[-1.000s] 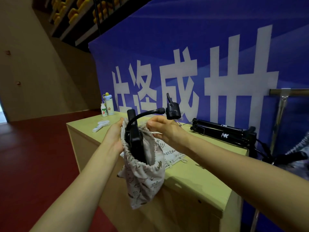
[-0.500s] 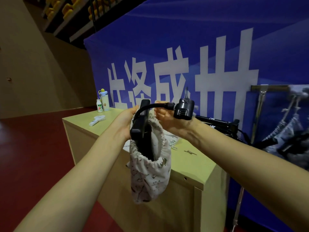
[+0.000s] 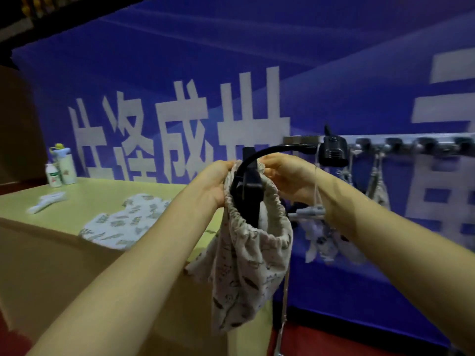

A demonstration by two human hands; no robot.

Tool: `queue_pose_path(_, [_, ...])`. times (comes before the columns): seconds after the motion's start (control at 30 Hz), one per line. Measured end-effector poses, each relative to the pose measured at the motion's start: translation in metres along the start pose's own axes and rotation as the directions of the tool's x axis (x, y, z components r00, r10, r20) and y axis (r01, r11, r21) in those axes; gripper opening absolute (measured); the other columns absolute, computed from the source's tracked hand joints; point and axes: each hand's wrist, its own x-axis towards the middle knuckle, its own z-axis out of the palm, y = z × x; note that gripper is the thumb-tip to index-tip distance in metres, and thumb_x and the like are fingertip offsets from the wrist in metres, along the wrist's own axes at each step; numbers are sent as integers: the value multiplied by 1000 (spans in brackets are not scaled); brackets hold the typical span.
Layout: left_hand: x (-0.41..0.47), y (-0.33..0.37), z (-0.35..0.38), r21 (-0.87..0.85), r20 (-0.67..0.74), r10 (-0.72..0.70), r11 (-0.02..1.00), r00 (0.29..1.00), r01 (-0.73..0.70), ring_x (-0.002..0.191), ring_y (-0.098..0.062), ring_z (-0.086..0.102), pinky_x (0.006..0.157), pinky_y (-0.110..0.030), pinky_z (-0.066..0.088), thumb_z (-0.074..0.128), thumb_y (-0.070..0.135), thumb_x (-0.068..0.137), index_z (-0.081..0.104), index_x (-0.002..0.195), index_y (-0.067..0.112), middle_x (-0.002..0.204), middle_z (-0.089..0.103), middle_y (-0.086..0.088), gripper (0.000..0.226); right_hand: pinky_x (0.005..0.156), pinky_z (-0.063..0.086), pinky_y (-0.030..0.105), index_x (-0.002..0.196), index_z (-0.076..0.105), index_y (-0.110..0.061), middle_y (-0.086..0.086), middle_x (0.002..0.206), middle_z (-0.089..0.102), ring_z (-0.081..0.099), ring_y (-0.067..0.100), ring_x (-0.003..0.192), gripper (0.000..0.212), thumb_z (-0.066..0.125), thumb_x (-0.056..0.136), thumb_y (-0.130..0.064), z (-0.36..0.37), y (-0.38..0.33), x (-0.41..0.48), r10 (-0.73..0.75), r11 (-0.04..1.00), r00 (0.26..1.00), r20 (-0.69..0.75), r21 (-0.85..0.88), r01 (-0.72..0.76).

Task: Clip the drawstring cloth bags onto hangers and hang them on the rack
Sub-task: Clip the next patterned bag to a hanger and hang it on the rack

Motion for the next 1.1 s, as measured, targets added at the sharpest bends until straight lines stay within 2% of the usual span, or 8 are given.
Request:
queue_pose_path(0.17, [42, -40, 61, -31, 134, -185, 981, 973, 191, 59, -20, 64, 58, -26, 56, 36, 22, 100, 60, 93, 6, 67, 65, -9, 29, 32, 36, 13, 66, 44, -10, -6, 35, 48, 44, 1, 29, 34, 35, 95, 6, -67, -16, -48, -43, 989, 992, -122, -148, 25])
queue_pose_path(0.33, [67, -77, 111, -112, 232, -265, 949, 936, 296, 43, -19, 62, 41, -22, 51, 36, 27, 101, 56, 74, 10, 52, 63, -6, 37, 35, 35, 10, 64, 44, -11, -6, 32, 47, 44, 0, 29, 37, 34, 97, 1, -132, -1, -55, 21, 994, 942, -336, -96, -56])
queue_pose_path(0.5, [95, -105, 145, -181, 265, -275, 927, 924, 328, 44, -22, 65, 55, -31, 54, 33, 36, 100, 59, 78, 12, 49, 66, -9, 42, 42, 43, 12, 64, 49, -12, -6, 40, 54, 54, 2, 39, 39, 35, 99, -4, -180, 6, -65, -28, 999, 910, -413, 26, 43])
queue_pose_path(0.63, [115, -120, 177, -192, 327, -311, 903, 892, 385, 70, -26, 59, 75, -38, 49, 32, 29, 101, 60, 87, 5, 62, 67, -14, 40, 52, 42, 21, 60, 54, -12, 0, 55, 56, 50, 11, 47, 34, 46, 92, -4, -206, 2, -60, -170, 976, 921, -352, 70, 207])
queue_pose_path(0.77, [137, -140, 209, -34, 368, -286, 947, 885, 321, 60, -22, 56, 60, -30, 49, 35, 21, 101, 55, 84, 8, 53, 63, -8, 29, 36, 30, 16, 73, 45, -6, 0, 46, 53, 33, 5, 30, 27, 37, 98, 2, -223, -2, -54, -220, 975, 868, -445, -115, 188])
queue_pose_path(0.9, [152, -147, 234, 103, 459, -275, 961, 845, 257, 56, -20, 62, 54, -25, 52, 48, 11, 92, 50, 126, 6, 75, 62, -13, 34, 36, 23, 17, 79, 49, -13, 2, 62, 59, 30, 8, 41, 20, 45, 98, -9, -243, -11, -52, -183, 951, 870, -457, -306, 39])
queue_pose_path(1.0, [162, -156, 244, 157, 523, -213, 976, 825, 153, 65, -17, 65, 68, -29, 50, 36, 38, 100, 66, 94, 10, 71, 71, -6, 42, 34, 25, 16, 77, 49, -14, 3, 66, 61, 31, 7, 39, 22, 45, 98, -10, -262, -19, -39, -215, 933, 828, -518, -359, 18])
queue_pose_path(1.1, [168, -166, 255, 171, 551, -213, 975, 807, 141, 83, -17, 70, 87, -34, 52, 37, 62, 89, 69, 90, 20, 79, 76, -2, 53, 36, 23, 18, 79, 50, -12, 4, 67, 63, 31, 9, 40, 21, 45, 99, -11, -275, -18, -25, -235, 918, 790, -566, -397, -11])
